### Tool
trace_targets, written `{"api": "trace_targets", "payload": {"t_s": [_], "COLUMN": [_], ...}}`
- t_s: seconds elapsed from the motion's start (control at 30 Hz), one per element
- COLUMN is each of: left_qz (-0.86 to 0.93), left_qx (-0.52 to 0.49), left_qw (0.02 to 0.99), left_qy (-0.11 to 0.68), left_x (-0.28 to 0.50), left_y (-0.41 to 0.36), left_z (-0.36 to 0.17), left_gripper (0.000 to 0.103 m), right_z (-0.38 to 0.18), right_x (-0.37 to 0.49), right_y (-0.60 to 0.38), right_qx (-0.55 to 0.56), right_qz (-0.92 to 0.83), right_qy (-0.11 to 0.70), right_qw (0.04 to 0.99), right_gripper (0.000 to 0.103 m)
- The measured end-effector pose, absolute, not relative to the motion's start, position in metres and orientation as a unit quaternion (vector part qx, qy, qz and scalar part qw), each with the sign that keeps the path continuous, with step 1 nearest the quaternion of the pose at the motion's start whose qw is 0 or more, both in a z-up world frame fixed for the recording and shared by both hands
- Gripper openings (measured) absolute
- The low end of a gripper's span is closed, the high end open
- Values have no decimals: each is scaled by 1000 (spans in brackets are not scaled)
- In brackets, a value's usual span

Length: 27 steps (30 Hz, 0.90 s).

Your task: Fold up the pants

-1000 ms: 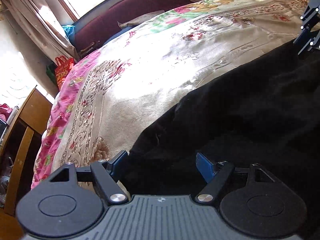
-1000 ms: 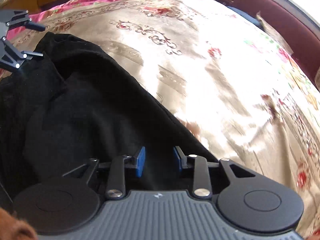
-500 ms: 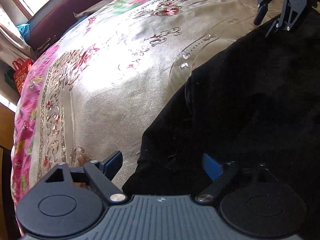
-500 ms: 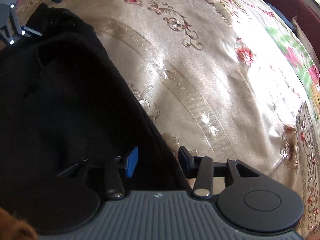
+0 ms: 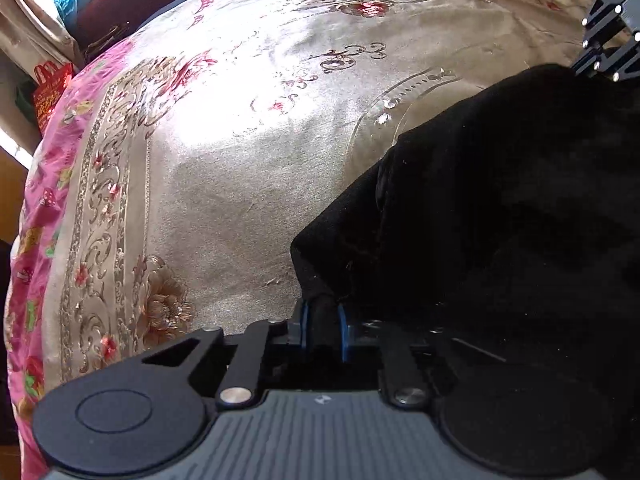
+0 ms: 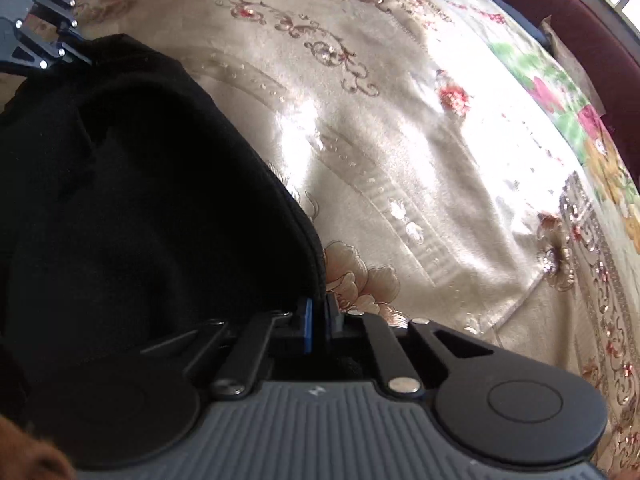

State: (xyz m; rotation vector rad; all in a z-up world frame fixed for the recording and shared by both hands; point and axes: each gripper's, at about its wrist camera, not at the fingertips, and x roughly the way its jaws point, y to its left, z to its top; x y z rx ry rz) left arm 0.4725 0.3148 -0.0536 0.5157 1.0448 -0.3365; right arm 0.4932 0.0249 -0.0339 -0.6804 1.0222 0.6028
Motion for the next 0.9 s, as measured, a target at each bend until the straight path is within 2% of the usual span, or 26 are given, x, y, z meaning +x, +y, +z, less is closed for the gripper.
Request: {"api": "trace_targets", "payload": {"t_s": [0.2, 0.3, 0.4, 0.5, 0.57, 0.9], "left_qz": [-129, -134, -118, -109, -102, -48], "left_qx": [260, 239, 278, 289, 304, 307], "left_qw": [862, 874, 861, 834, 828, 863], "left_qy": [415, 402, 409, 456, 460, 398], "left_x": [390, 324, 262, 228, 210, 184], "left_y": [314, 316, 304, 298, 292, 294], "left_z": [14, 42, 22, -32, -55, -39], "left_gripper": [28, 28, 29, 29, 29, 30], "right_z": [57, 74, 34, -33, -57, -34], "right_x": [374, 293, 232, 209, 191, 157], "right_y": [5, -2, 2, 5, 9, 19], "right_qx": [-324, -332, -334, -295, -320, -309], "right_qz": [315, 339, 362, 362, 373, 386], "right_qy": [408, 386, 385, 454, 443, 406], "right_qw": [793, 791, 781, 759, 749, 769], "right_gripper": [5, 5, 6, 6, 6, 6]}}
